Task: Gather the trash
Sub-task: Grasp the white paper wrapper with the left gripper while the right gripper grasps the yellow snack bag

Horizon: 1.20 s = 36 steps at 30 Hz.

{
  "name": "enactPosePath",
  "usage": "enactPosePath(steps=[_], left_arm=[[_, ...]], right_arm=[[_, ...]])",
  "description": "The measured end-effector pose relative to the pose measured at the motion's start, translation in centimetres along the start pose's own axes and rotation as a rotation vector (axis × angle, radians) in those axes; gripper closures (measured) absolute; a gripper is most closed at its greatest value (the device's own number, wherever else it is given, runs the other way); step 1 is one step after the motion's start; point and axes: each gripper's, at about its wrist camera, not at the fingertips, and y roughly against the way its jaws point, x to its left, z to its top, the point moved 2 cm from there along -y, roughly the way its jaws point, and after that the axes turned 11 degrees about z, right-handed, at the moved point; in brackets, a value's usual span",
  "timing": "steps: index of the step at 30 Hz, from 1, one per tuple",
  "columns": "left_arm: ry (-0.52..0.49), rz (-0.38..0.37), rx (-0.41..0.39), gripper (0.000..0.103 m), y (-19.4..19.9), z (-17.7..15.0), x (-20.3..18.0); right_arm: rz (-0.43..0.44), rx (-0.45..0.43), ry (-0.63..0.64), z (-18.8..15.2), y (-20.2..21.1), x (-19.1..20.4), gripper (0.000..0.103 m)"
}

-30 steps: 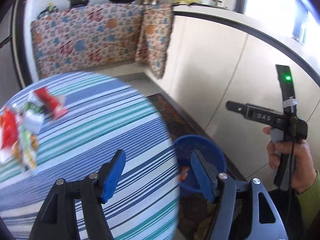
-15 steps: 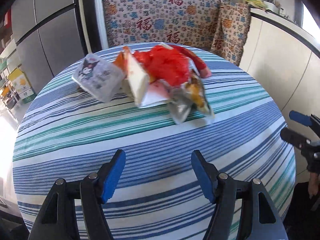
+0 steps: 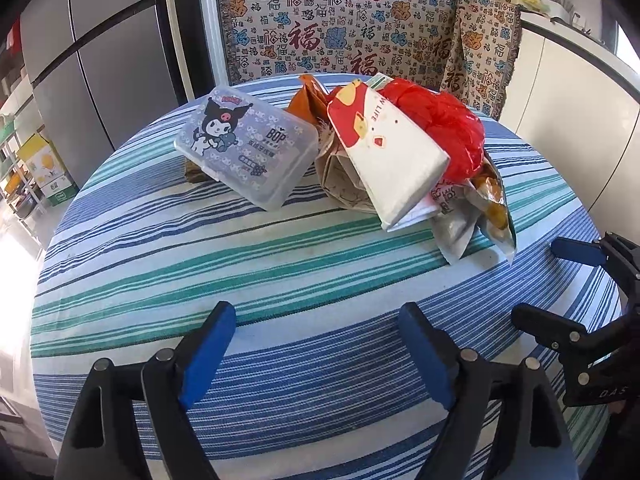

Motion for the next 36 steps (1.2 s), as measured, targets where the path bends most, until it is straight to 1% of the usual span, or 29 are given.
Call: enactPosePath(steps=[2, 4, 7, 9, 11, 14, 15, 16, 18, 19, 23, 27, 28, 29, 30, 31, 34, 36], left_arm=[[-0.006, 0.000, -0.002, 0.016, -0.1, 0.1, -0.1], [-0.017, -0.006, -0.001, 0.014, -0.2, 0.3, 0.1], [-0.026, -0.009, 0.003, 0.011, -0.4, 0.2, 1.0], [-0.014, -0.003, 0.008, 0.010, -0.6, 0.3, 1.8], [-0.016, -0.006, 0.007, 0.010, -0.7, 0.2, 2.1], [-0.018, -0.005, 0.003, 0.010, -0.8, 0.3, 2.1], [-0.018, -0.006, 0.003, 0.010, -0.8, 0.3, 2.1], [-0.017, -0.007, 0.002, 0.010, -0.8, 0.3, 2.1], [-0.018, -0.006, 0.002, 0.010, -0.9, 0.3, 2.0], [-0.018, -0.007, 0.002, 0.010, -0.9, 0.3, 2.1], [-0.015, -0.003, 0.002, 0.010, -1.0, 0.5, 2.1], [-0.015, -0.005, 0.004, 0.010, -1.1, 0.6, 2.0], [-0.021, -0.011, 0.008, 0.010, -1.1, 0.6, 2.1], [-0.031, -0.022, 0.015, 0.010, -0.9, 0.4, 2.2], [-0.044, -0.036, 0.020, 0.010, -0.8, 0.2, 2.3], [-0.065, -0.055, 0.023, 0.010, -0.4, -0.1, 2.4], [-0.102, -0.089, -0.007, 0.010, 0.7, -0.7, 2.1], [-0.102, -0.113, -0.041, 0.010, 1.4, -0.5, 1.8]], right_arm=[[-0.001, -0.002, -0.004, 0.4, 0.1, 0.0, 0.008], [0.016, -0.007, -0.004, 1.4, -0.1, 0.2, 0.014], [0.048, -0.041, -0.006, 3.4, -0.2, 0.7, 0.015], [0.074, -0.062, -0.012, 4.7, -0.5, 1.2, 0.018], [0.098, -0.062, -0.021, 5.9, -1.3, 1.6, 0.021], [0.096, -0.067, -0.032, 6.8, -2.3, 1.7, 0.025], [0.097, -0.062, -0.033, 6.8, -2.5, 1.6, 0.036], [0.100, -0.059, -0.034, 6.8, -2.4, 1.4, 0.055], [0.086, -0.065, -0.035, 6.2, -1.5, 1.0, 0.056], [0.077, -0.067, -0.032, 5.7, -0.9, 0.7, 0.060], [0.013, -0.072, -0.044, 2.7, 2.2, -0.5, 0.062], [-0.037, -0.109, -0.069, 0.4, 4.2, -1.5, 0.060], [-0.045, -0.116, -0.073, 0.1, 4.2, -1.7, 0.058], [-0.050, -0.116, -0.080, 0.0, 4.0, -1.9, 0.053], [-0.049, -0.111, -0.091, -0.1, 3.8, -2.2, 0.042], [-0.039, -0.110, -0.104, -0.2, 3.6, -2.4, 0.036], [-0.032, -0.097, -0.112, -0.6, 2.7, -2.3, 0.034], [-0.032, -0.097, -0.112, -1.0, 2.4, -2.0, 0.033]])
